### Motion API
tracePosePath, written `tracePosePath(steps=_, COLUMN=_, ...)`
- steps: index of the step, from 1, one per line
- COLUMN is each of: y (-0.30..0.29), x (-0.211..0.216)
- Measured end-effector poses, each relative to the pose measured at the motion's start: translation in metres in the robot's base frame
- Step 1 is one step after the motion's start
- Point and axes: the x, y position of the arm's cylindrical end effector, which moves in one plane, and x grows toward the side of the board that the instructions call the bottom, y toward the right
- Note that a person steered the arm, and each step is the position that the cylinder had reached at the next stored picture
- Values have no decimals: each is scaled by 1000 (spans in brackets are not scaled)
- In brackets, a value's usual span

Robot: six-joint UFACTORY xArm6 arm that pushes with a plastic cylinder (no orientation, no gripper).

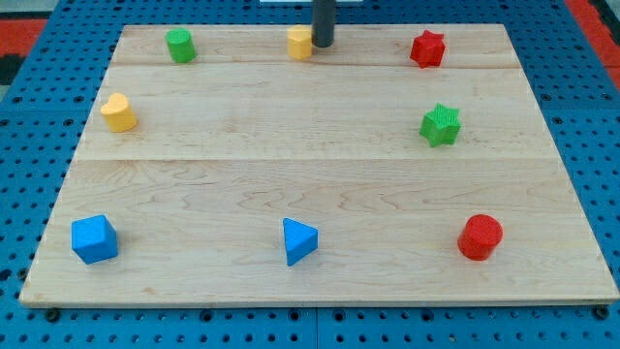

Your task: Slide the green circle slightly down

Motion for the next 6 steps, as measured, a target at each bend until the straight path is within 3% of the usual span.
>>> tracePosePath(steps=2, y=-122, x=-28)
tracePosePath(steps=3, y=-137, x=-28)
tracePosePath(steps=4, y=-192, x=-27)
tracePosePath(steps=6, y=-161, x=31)
